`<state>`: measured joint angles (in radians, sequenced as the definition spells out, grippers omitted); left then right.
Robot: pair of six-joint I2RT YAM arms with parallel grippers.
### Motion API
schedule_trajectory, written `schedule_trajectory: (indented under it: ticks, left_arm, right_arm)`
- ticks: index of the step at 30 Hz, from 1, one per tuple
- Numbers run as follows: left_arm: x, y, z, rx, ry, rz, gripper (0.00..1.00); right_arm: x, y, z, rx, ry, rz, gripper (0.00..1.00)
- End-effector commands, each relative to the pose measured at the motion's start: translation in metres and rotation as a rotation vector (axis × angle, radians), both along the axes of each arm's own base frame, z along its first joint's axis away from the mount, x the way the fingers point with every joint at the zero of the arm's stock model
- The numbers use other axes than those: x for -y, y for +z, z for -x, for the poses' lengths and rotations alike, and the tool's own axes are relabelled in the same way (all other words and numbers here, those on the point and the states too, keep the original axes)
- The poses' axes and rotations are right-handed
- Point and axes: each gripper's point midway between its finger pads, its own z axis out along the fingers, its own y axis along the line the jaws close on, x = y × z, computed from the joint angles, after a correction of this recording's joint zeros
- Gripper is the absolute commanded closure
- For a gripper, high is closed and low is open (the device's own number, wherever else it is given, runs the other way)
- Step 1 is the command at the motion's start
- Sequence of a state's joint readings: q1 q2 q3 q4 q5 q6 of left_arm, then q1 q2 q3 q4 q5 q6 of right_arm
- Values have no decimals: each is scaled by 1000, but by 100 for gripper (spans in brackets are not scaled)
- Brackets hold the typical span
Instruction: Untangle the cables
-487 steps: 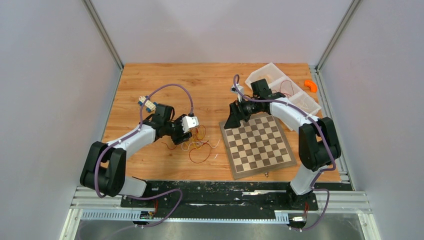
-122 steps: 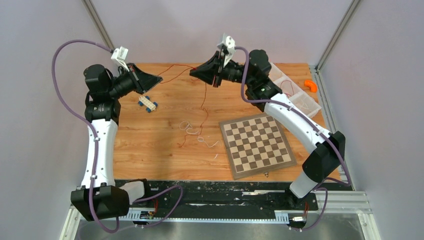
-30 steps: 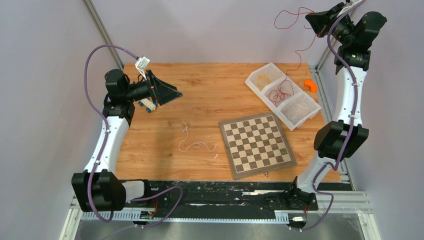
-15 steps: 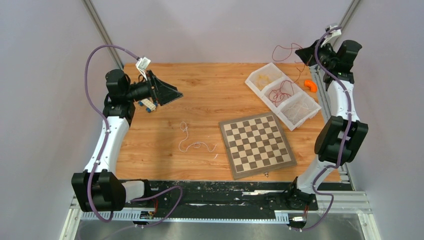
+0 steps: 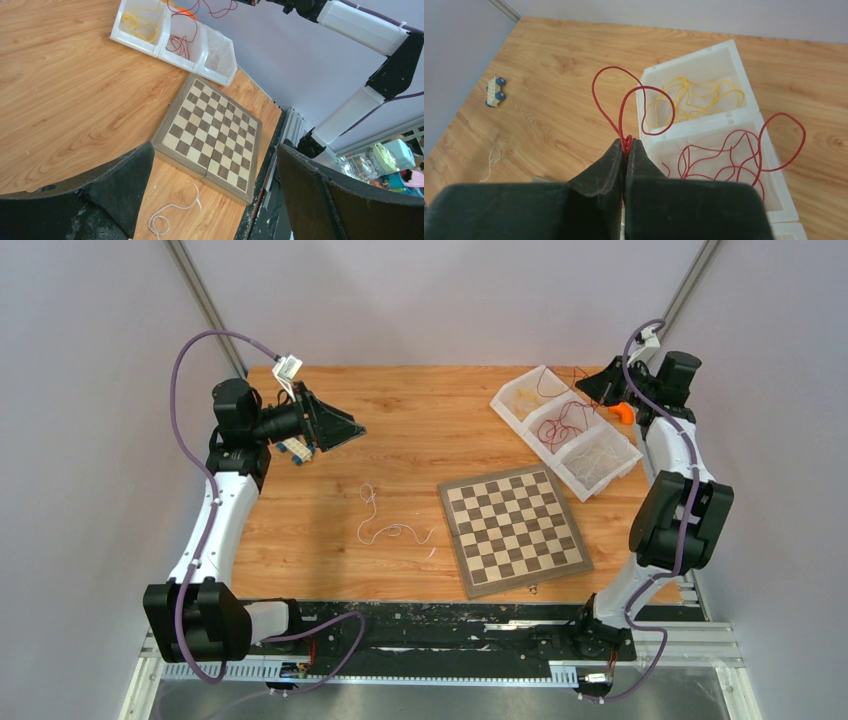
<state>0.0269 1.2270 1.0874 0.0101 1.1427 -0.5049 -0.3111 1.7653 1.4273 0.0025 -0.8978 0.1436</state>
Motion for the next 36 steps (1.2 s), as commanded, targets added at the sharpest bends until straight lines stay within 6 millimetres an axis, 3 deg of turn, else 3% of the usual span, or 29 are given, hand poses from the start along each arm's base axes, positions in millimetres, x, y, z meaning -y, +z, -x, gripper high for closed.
schedule_trajectory:
  ticks: [1,11,21,26,36]
  left_arm:
    - [0,7,3,41,-2,-19,0]
    - [1,1,3,26,-3,-22,0]
    - [-1,-7,5,20,-5,-57,0]
    - [-2,-11,7,24,-7,-72,0]
    - [-1,-20,11,0,-16,-73,0]
  right_arm:
    - [2,-20,7,-66,62,74,100]
    - [32,-97,-3,-226,109,396,100]
    - [12,-140,-8,-251,297,716,100]
    - [17,-143,5,-232,391,816,100]
    - [36,-89,12,-84,444,933,100]
